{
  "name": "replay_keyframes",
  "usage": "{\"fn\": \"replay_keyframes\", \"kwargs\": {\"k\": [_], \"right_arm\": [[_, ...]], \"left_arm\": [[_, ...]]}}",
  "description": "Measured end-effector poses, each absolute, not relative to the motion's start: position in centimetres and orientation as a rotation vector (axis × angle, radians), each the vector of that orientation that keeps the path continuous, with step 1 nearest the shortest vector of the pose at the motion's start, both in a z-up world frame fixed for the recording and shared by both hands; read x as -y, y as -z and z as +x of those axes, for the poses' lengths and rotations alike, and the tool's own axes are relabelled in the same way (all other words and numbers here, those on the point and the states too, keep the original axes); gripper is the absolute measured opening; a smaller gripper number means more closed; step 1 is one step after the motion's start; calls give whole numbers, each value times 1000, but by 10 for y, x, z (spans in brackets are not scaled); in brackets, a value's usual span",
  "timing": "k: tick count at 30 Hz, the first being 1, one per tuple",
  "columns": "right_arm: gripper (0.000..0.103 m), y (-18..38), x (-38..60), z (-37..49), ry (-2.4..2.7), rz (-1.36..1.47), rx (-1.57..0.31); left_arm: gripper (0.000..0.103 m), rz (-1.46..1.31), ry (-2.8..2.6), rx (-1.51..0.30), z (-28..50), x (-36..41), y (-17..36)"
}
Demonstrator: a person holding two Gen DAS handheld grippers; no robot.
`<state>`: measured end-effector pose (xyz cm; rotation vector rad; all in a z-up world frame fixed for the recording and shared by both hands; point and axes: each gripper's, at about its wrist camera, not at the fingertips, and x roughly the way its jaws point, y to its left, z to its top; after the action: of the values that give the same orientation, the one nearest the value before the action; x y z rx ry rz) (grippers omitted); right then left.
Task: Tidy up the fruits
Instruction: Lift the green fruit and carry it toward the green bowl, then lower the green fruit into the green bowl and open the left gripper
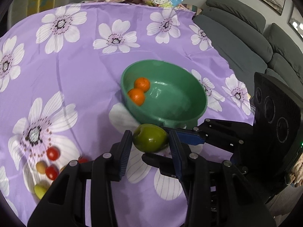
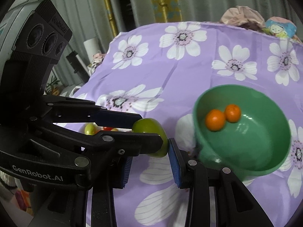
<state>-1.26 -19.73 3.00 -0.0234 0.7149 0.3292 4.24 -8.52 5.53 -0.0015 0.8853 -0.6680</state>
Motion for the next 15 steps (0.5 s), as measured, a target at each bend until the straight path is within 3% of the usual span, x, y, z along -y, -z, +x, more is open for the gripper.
{"fn": "replay_keyframes", "kwargs": {"k": [15], "right_arm": [[38, -33, 238, -4, -241, 20, -682]], "left_arm": [[39, 35, 730, -882, 69, 125, -57]]}}
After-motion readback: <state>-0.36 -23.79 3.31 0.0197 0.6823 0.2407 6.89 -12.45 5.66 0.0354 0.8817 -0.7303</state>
